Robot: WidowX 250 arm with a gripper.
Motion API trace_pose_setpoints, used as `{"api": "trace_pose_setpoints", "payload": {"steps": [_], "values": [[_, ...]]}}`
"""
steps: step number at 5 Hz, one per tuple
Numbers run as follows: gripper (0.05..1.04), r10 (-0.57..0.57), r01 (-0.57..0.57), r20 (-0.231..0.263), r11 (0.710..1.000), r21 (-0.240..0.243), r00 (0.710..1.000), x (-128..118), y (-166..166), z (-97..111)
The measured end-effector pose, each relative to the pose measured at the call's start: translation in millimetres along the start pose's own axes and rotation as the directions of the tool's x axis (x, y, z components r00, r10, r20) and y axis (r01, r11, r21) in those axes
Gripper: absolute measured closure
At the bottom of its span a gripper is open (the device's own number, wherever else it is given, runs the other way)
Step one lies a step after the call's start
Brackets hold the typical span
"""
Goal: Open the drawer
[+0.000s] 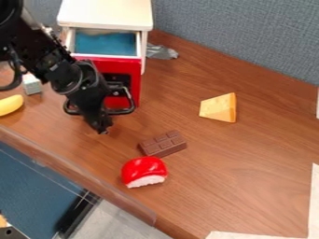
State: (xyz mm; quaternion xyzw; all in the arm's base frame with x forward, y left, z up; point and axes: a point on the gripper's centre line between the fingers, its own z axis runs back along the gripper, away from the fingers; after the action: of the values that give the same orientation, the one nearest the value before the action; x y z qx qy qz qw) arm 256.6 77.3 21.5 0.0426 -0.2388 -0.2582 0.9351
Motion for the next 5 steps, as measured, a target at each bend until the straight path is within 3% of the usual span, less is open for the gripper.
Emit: {"api": "trace_pose_setpoints", "payload": {"steps": [5], "values": [[0.764, -0.009, 0.009, -0.003, 1.000, 0.009, 1.000, -2.3, -16.7, 10.0]]}}
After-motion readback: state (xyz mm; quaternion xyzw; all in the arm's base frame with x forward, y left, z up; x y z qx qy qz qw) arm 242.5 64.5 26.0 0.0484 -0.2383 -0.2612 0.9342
